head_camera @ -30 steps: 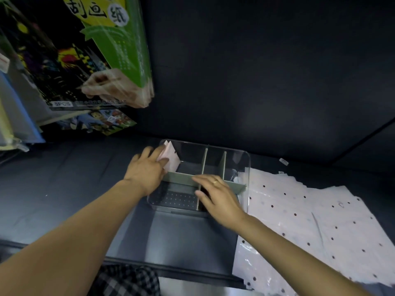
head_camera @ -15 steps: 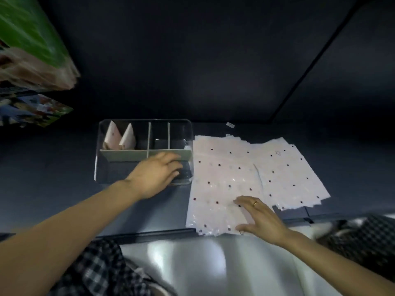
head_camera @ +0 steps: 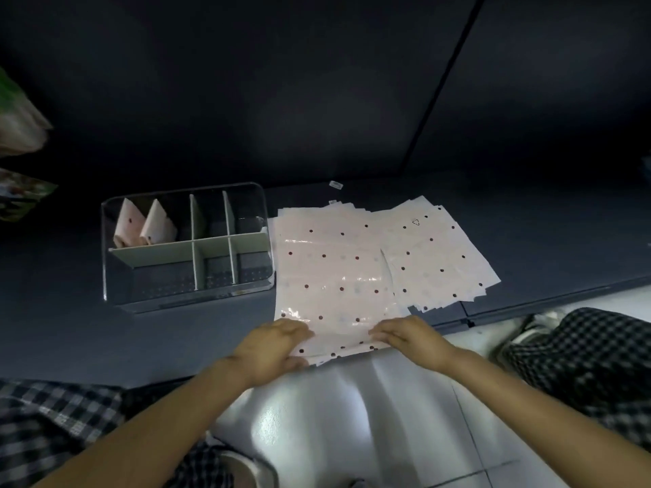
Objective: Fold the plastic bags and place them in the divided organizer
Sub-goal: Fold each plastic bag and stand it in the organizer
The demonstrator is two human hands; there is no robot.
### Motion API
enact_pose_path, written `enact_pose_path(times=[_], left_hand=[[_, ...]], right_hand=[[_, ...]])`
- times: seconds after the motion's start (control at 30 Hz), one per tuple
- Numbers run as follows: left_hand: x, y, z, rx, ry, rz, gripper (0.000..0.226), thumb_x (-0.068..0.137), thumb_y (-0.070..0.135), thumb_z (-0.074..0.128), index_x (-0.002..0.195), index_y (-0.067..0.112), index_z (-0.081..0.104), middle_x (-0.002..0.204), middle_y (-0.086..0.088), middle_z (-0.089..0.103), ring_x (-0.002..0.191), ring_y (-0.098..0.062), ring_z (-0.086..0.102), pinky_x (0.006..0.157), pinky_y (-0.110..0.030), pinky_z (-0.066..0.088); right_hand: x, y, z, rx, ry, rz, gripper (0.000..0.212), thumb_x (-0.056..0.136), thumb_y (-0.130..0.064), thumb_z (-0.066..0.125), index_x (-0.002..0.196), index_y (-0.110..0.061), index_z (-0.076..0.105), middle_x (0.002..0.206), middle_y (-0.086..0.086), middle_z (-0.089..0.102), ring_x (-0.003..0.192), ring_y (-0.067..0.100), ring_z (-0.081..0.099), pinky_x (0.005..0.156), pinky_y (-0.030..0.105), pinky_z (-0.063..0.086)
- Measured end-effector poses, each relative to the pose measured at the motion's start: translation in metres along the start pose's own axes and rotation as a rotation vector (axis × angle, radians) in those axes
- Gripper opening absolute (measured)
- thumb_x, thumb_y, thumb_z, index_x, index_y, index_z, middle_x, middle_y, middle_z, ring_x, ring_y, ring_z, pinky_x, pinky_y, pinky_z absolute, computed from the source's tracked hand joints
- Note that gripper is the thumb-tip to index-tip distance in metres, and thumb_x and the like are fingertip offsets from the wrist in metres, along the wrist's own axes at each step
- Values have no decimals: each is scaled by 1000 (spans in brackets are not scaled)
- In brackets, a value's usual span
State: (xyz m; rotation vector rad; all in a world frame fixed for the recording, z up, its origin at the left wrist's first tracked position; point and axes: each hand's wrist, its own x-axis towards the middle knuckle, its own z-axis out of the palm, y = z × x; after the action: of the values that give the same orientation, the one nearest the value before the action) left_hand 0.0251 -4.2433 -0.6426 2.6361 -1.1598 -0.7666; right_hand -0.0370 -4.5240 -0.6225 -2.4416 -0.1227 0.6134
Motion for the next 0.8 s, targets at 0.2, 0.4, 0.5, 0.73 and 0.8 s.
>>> enact_pose_path(times=[0.2,0.4,0.5,0.73,0.8], left_hand=[[-1,16,-33,-139,122,52,37,91,53,50,117,28,57,116,11,63,106,-14,57,83,-28,44],[9,22,-65,-313,723,33,37,95,31,54,131,21,52,133,6,51,124,-10,42,104,-23,31],[15,21,-67,-193,799,53,40,96,37,45,129,16,54,139,-1,47,133,-17,37,112,-36,28],[33,15,-16,110,386,66,65,93,47,51,145,13,33,156,-6,18,144,-27,14,115,-51,11],[39,10,2,122,283,-36,74,96,55,33,151,15,4,156,-1,-11,145,-21,-11,118,-38,-6]], right_hand=[[9,-22,-78,264,-222,54,23,96,-25,52,75,-28,62,66,-17,51,62,-4,43,62,9,34],[51,-8,-103,348,189,106,17,96,-16,52,83,-19,64,82,-15,60,79,3,54,76,17,41],[82,0,-101,288,359,165,16,95,-13,51,85,-17,63,91,-10,62,85,9,54,73,17,39],[133,6,-84,166,456,315,20,93,-10,46,96,-7,66,103,3,66,93,20,58,76,26,44],[139,9,-81,156,447,362,22,92,-10,45,98,-7,66,105,4,66,98,24,59,81,31,48]])
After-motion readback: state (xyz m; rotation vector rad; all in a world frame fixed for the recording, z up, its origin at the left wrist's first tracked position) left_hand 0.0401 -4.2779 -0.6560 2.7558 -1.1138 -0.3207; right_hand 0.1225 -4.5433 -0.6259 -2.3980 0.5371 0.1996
